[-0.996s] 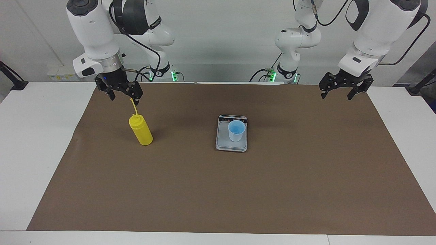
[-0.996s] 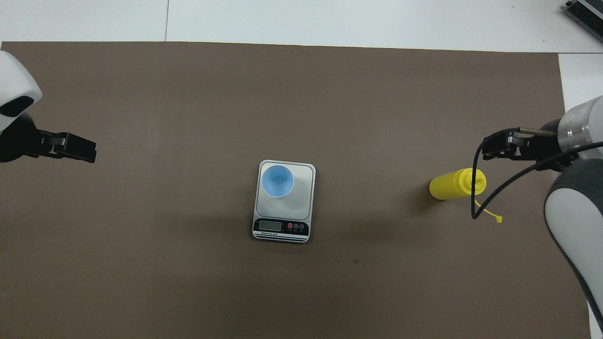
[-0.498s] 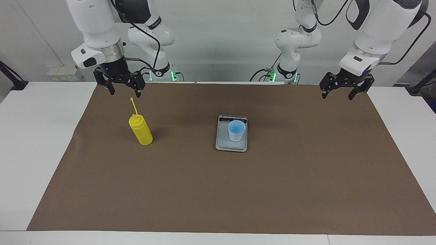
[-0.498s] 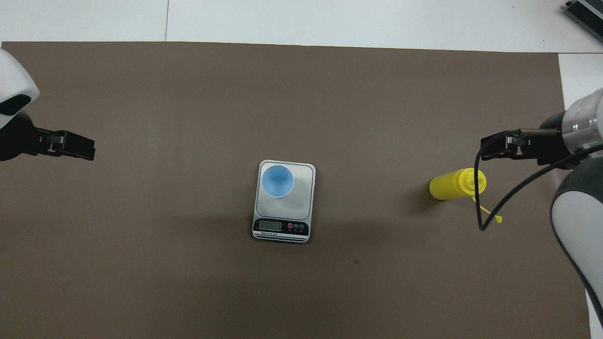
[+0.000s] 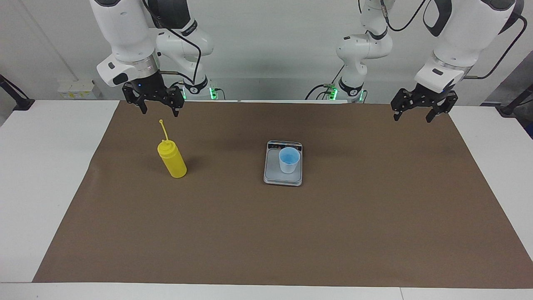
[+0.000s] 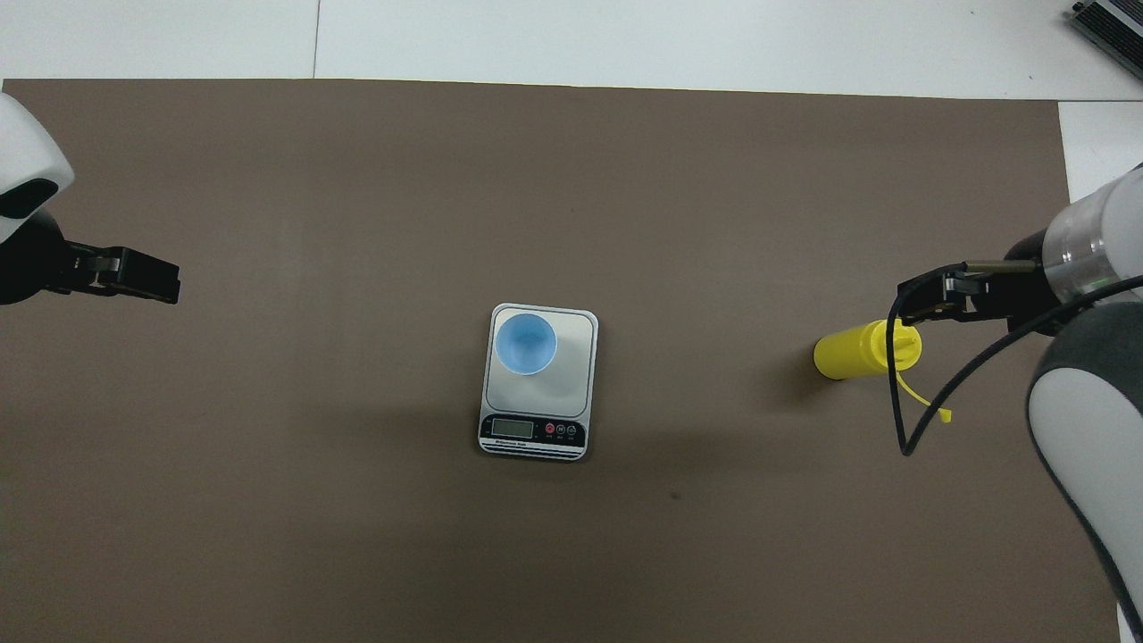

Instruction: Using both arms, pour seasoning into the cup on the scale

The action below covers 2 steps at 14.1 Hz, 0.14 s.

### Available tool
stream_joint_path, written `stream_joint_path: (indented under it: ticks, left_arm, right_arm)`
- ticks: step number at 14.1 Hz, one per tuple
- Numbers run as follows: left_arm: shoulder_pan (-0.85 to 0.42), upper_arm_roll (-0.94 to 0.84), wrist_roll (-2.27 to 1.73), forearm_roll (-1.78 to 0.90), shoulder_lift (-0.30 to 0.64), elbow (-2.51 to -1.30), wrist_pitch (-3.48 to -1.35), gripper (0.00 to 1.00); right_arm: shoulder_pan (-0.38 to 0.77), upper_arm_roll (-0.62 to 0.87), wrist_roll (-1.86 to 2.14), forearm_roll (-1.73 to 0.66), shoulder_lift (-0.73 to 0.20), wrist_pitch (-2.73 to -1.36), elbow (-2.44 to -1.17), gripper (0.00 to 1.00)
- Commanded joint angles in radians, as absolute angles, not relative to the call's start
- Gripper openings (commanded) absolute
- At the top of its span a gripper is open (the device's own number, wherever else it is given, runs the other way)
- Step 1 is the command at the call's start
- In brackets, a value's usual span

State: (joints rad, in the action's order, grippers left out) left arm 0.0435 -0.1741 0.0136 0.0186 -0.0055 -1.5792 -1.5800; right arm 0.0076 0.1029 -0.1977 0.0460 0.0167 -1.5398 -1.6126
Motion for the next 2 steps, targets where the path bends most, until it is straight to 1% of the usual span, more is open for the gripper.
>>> stream_joint_path:
  ticks: [1, 2]
  left_arm:
    - [0.051, -0.173, 0.029, 0.003, -0.02, -1.586, -1.589, 1.0]
    - [0.051, -0.173, 0.029, 0.003, -0.02, -1.586, -1.589, 1.0]
  right_arm:
    - [0.0, 0.107, -0.169, 0.051, 0.021, -1.523, -1.617, 1.0]
    - [0.0, 0.109, -0.169, 0.049, 0.021, -1.525, -1.617, 1.0]
